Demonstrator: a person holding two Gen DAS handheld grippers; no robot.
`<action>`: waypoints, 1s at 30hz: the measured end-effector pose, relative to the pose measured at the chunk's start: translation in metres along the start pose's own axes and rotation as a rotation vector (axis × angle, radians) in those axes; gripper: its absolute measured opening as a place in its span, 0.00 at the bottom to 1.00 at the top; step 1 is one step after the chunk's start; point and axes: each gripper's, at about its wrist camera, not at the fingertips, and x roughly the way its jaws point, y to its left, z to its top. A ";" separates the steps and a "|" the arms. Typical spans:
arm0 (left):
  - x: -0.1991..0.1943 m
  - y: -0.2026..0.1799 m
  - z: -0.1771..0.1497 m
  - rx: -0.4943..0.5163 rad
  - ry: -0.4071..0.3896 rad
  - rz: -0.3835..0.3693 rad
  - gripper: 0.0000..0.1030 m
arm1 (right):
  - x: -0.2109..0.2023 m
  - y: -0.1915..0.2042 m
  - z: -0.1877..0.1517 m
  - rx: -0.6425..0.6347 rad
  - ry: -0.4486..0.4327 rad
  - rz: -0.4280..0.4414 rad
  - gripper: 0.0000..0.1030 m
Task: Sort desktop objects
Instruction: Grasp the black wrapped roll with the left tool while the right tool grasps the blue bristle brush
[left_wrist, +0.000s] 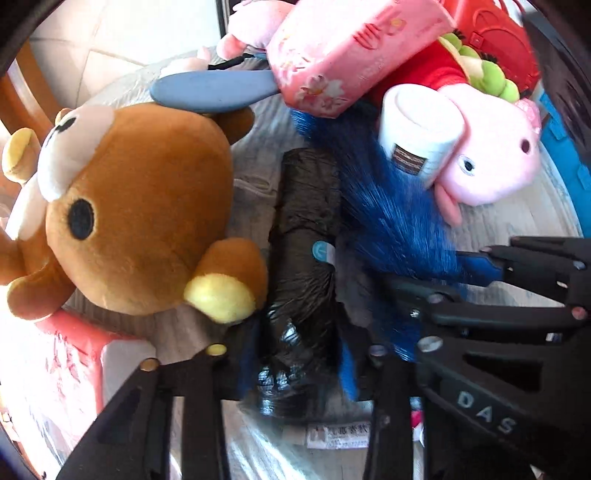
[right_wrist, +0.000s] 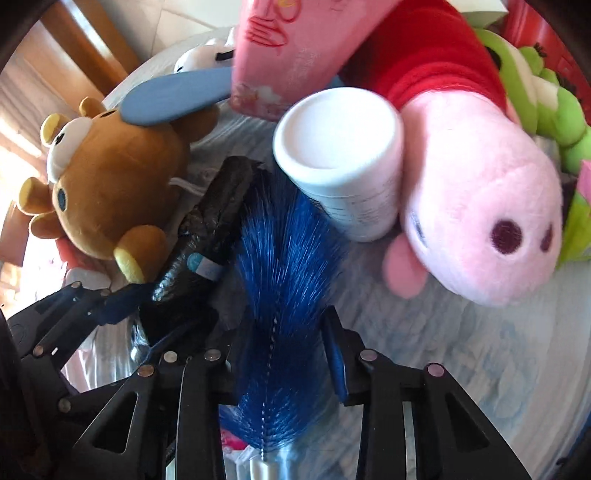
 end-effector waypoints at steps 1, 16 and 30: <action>-0.001 -0.002 -0.002 0.002 0.002 -0.001 0.33 | 0.000 0.002 -0.002 -0.011 0.002 -0.003 0.28; -0.041 -0.036 -0.063 -0.033 0.015 -0.032 0.33 | -0.051 -0.046 -0.113 0.019 0.007 -0.040 0.15; -0.054 -0.102 -0.113 -0.006 0.079 -0.043 0.33 | -0.071 -0.068 -0.176 0.028 0.006 -0.057 0.42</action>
